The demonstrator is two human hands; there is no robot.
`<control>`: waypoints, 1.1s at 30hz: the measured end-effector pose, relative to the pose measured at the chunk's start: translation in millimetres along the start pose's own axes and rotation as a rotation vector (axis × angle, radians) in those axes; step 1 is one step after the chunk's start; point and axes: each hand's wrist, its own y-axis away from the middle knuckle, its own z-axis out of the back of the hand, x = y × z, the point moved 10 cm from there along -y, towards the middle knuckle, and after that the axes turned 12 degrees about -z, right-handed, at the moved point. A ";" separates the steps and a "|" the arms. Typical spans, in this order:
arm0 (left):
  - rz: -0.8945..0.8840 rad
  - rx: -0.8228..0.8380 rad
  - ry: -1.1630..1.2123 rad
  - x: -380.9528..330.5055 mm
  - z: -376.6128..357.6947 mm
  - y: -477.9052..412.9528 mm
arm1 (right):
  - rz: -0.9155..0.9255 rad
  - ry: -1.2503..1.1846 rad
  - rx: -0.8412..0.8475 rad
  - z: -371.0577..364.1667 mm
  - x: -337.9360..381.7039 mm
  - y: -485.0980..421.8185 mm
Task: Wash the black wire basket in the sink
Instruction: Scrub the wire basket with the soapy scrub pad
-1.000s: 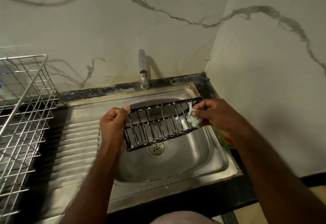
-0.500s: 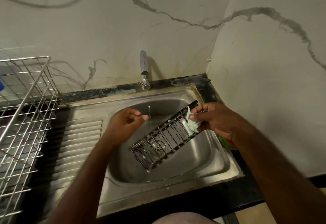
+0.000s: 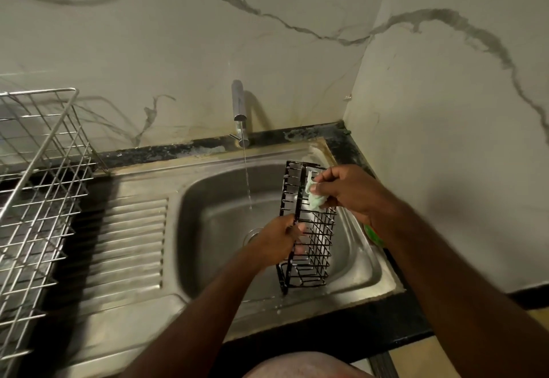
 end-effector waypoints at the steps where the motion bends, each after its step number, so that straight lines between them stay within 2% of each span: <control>1: -0.005 -0.041 -0.025 -1.8 5.5 -2.4 | -0.006 -0.011 -0.007 1.4 -1.2 -2.3; 8: 0.040 -0.194 -0.067 -5.3 25.2 -10.9 | -0.032 -0.147 -0.036 18.9 -19.4 -1.9; 13: 0.030 -0.262 -0.182 -4.0 45.5 -7.9 | 0.057 -0.135 -0.089 32.4 -6.4 2.3; 15: -0.002 -0.250 -0.217 -11.3 47.0 -8.0 | 0.119 -0.007 -0.093 23.6 -0.7 2.4; 18: -0.036 -0.216 -0.284 -20.2 47.6 -10.8 | 0.222 0.314 -0.190 11.2 4.7 5.0; 21: -0.037 -0.218 -0.331 -20.7 54.5 -11.5 | 0.228 0.535 -0.245 10.1 3.8 9.9; 27: -0.064 -0.219 -0.424 -24.4 62.5 -9.4 | 0.067 0.914 -0.008 3.9 -28.0 26.9; 29: -0.072 -0.225 -0.432 -25.5 64.4 -9.0 | 0.118 0.826 0.009 4.9 -16.5 30.5; 31: -0.089 -0.232 -0.436 -28.9 64.5 -9.0 | 0.215 0.665 -0.071 8.5 6.7 30.2; 33: -0.106 -0.233 -0.441 -34.4 62.3 -8.4 | 0.298 0.652 -0.177 5.3 23.6 28.9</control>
